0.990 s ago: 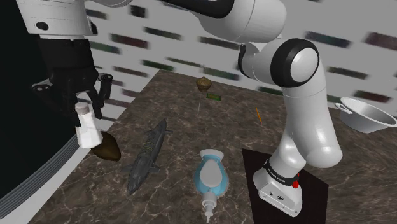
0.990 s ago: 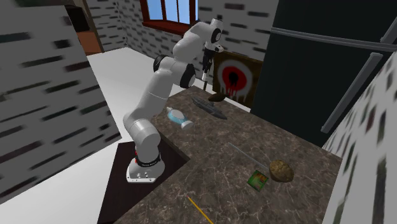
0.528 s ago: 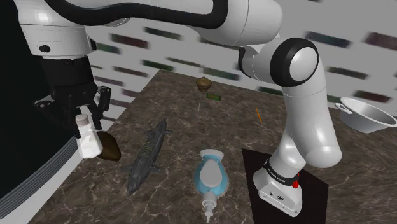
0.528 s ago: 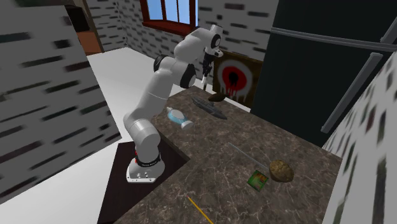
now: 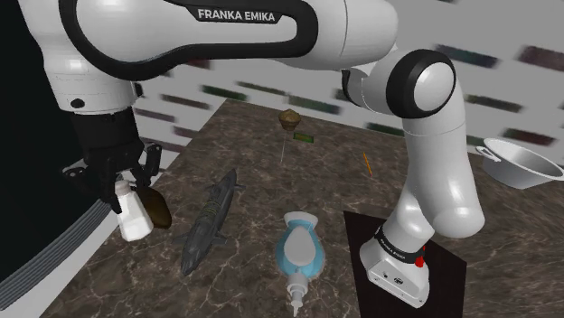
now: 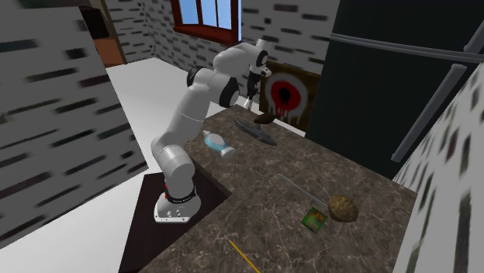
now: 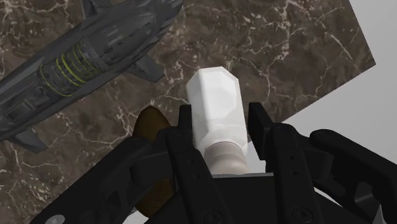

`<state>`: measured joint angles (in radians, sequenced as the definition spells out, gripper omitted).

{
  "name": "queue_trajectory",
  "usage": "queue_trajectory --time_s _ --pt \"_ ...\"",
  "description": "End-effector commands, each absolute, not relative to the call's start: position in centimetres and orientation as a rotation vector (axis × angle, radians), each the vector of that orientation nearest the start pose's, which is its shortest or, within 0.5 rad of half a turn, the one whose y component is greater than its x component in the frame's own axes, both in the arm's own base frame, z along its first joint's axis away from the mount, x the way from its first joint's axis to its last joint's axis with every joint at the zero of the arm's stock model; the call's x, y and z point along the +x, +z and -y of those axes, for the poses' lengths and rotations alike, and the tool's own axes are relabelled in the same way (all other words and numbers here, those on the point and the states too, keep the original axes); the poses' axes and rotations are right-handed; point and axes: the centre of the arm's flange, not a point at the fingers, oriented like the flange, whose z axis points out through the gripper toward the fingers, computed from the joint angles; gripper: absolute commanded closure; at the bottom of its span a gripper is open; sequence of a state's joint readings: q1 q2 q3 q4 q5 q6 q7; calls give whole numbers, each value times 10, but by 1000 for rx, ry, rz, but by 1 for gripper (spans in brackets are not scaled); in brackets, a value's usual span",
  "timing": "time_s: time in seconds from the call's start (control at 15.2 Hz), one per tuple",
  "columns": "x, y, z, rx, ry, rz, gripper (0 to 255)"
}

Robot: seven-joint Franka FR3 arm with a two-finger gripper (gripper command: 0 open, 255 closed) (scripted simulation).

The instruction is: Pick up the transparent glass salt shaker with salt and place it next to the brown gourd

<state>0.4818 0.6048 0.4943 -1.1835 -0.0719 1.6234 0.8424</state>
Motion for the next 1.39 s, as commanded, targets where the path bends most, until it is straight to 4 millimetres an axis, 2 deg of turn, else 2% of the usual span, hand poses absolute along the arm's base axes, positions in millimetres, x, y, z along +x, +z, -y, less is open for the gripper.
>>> queue_trajectory --time_s 0.0,0.99,1.32 --pt "471 447 -525 -3070 341 121 255" --pt "471 366 -525 -3070 341 121 255" --pt "471 366 -525 -3070 341 121 255"
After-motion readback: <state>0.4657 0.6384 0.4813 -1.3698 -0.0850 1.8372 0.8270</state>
